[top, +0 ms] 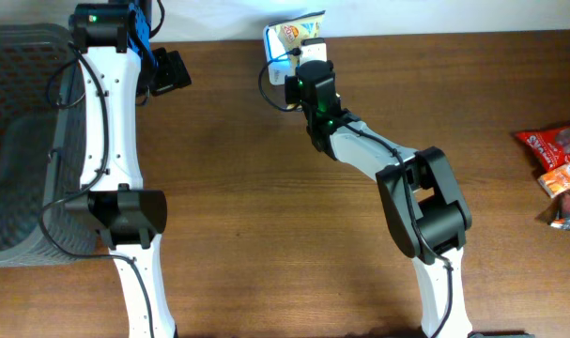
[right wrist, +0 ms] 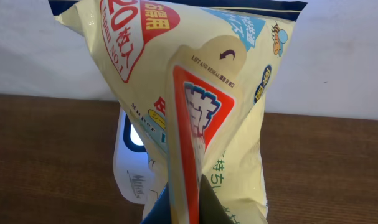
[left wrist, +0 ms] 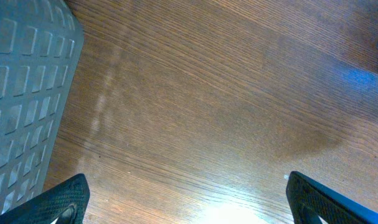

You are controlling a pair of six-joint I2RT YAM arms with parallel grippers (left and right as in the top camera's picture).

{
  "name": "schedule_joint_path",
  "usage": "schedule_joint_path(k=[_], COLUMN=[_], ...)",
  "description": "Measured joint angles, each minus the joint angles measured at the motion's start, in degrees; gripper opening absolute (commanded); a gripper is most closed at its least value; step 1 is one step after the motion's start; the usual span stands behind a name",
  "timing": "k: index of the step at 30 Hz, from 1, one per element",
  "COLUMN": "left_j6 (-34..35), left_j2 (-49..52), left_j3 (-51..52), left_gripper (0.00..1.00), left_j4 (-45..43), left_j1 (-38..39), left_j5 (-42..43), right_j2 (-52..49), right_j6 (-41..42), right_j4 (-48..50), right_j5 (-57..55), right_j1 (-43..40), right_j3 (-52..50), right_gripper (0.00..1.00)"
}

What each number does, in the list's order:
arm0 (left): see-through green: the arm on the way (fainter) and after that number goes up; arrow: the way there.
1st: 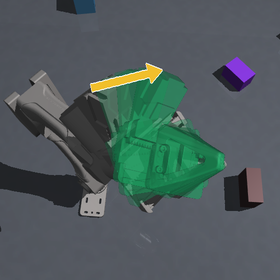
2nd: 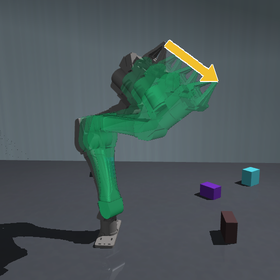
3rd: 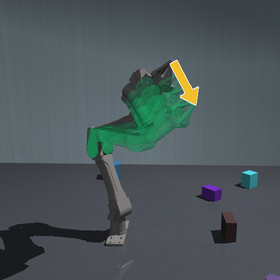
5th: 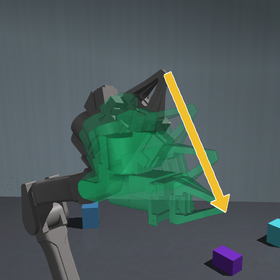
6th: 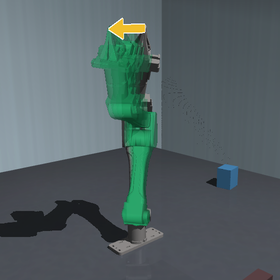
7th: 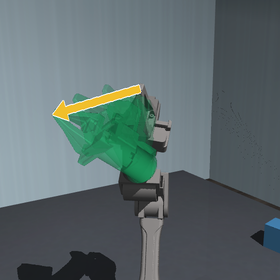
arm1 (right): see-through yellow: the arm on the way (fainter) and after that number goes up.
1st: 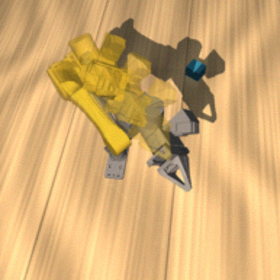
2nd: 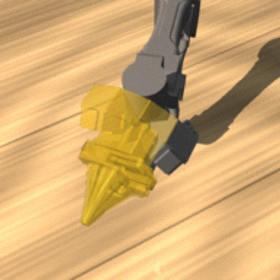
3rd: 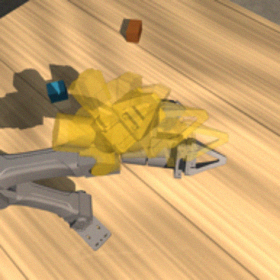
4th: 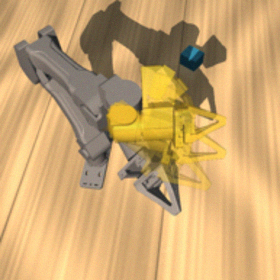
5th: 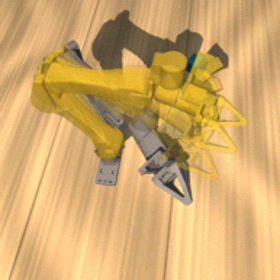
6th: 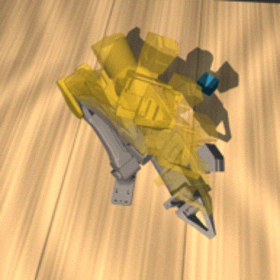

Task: Scan the item barcode
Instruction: 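Carry the yellow packet to the table's right edge and release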

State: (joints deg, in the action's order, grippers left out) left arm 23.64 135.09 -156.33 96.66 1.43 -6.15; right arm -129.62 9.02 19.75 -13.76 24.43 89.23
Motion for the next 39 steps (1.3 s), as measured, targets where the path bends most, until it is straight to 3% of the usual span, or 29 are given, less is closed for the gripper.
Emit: schedule_joint_path(k=[7,10,15,19,23,28,29,31,32,33,35,37,39], left_j6=[0.00,0.00,0.00,0.00,0.00,0.02,0.00,0.00,0.00,0.00,0.00,0.00,0.00], left_j2=[0.00,0.00,0.00,0.00,0.00,0.00,0.00,0.00,0.00,0.00,0.00,0.00,0.00], left_j3=[0.00,0.00,0.00,0.00,0.00,0.00,0.00,0.00,0.00,0.00,0.00,0.00,0.00], left_gripper=[0.99,0.99,0.99,0.99,0.99,0.99,0.99,0.99,0.99,0.99,0.99,0.99,0.99], left_j4=[0.00,-0.04,0.02,0.02,-0.02,0.00,0.00,0.00,0.00,0.02,0.00,0.00,-0.04], left_j1=[0.00,0.00,0.00,0.00,0.04,0.04,0.04,0.04,0.04,0.04,0.04,0.04,0.04], left_j5=[0.00,0.02,0.15,0.17,0.17,0.17,0.17,0.15,0.15,0.17,0.17,0.17,0.15], right_j2=[0.02,2.84,17.73,18.78,18.75,18.75,18.75,17.94,17.16,16.55,15.98,16.31,21.22], right_j6=[0.02,0.04,0.07,3.26,10.97,12.04,12.02,12.20,12.15,12.33,12.24,12.24,13.09], right_j4=[0.04,-6.10,-24.94,-46.88,-53.59,-54.12,-54.16,-54.45,-54.49,-54.77,-55.49,-56.48,-57.42], right_j5=[-5.27,-6.32,-7.04,-7.21,-7.39,-7.17,-7.17,-7.17,-7.19,-7.13,-6.97,-6.93,-3.91], right_j1=[-0.02,-1.51,-18.86,-38.77,-58.14,-62.95,-62.95,-62.95,-62.95,-62.95,-62.95,-62.95,-62.95], right_j3=[0.00,-0.17,0.37,0.44,-0.13,-1.31,-1.31,-1.31,-1.33,-1.33,-1.33,-1.33,-2.03], right_gripper=[0.04,0.04,0.04,0.04,0.04,0.04,0.08,0.30,0.62,0.69,0.75,0.99,0.99])
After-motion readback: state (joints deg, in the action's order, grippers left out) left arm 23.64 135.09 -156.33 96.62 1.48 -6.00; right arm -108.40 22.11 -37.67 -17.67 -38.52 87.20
